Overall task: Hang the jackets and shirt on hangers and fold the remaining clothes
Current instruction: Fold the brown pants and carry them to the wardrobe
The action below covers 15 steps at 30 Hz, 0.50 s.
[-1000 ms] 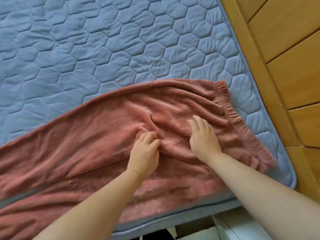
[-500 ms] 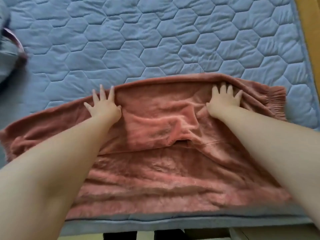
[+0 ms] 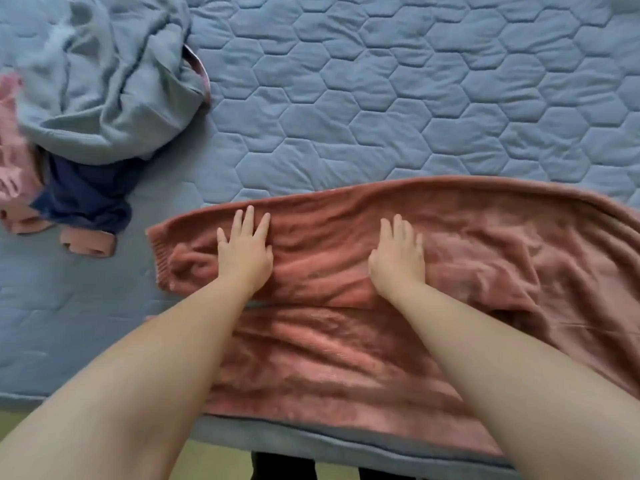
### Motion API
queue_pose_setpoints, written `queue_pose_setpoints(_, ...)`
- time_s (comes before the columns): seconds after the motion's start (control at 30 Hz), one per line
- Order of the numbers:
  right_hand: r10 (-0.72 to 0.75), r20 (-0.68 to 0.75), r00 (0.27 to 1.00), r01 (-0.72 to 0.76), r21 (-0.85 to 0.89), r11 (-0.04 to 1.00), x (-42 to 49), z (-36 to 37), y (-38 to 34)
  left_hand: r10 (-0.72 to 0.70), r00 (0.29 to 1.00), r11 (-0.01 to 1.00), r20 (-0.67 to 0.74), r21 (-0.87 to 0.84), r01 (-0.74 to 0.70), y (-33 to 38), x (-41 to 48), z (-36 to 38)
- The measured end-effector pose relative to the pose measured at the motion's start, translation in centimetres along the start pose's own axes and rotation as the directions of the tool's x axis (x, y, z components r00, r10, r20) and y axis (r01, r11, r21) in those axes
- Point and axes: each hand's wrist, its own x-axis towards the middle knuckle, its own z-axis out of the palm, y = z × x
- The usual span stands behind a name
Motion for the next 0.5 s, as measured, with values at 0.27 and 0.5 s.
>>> queue_pose_setpoints(0.27, -0.275, -0.057, 0.96, 0.28, 0.226, 0.933, 3.3, 0.4, -15.7, -0.6, 0.794, 0.606, 0.096, -0.593, 0.53, -14.4, 2.1, 0.0)
queue_pose_setpoints(0.5, -0.053, -0.103, 0.993, 0.069, 0.159, 0.985, 6.5, -1.1, -20.8, -0.65, 0.747, 0.328, 0.141, -0.834, 0.443, -17.2, 3.5, -0.9)
